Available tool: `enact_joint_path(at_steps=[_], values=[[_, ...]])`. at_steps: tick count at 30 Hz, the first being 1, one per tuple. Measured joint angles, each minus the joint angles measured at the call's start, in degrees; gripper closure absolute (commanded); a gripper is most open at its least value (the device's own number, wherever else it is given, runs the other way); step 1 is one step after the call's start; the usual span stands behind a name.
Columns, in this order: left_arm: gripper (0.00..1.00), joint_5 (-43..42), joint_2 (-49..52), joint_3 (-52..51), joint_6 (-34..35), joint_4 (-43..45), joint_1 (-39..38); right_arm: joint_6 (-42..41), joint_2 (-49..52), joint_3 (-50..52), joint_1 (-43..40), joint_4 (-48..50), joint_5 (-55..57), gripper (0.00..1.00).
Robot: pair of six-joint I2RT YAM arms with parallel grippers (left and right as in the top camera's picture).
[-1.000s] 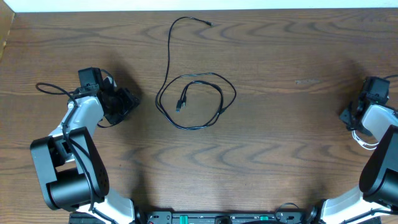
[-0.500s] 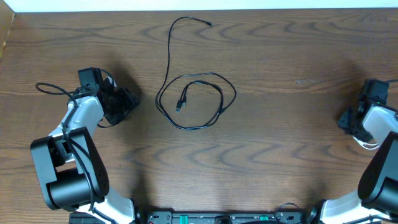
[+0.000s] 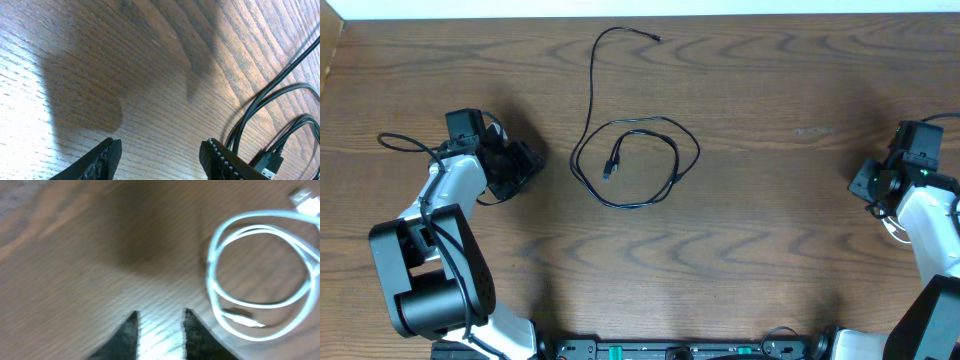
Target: Untangle cables
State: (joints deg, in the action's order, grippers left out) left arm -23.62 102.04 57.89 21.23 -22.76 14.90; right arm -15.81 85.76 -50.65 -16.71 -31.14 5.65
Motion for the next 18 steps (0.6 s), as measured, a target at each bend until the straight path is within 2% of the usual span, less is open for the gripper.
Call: enact_joint_path(at_steps=[1,11,18], values=[[0.44,0.00,0.00,0.00,0.00,0.00,0.00,0.17,0.07,0.00,0.11,0.24,-1.36,0.99],[0.44,-0.02,0.00,0.00,0.00,0.00,0.00,-0.13,1.57,0.00,0.55,0.70,-12.20,0.99],[0.44,-0.02,0.00,0.00,0.00,0.00,0.00,-0.13,2.32,0.00,3.02,0.74,-14.38,0.99]])
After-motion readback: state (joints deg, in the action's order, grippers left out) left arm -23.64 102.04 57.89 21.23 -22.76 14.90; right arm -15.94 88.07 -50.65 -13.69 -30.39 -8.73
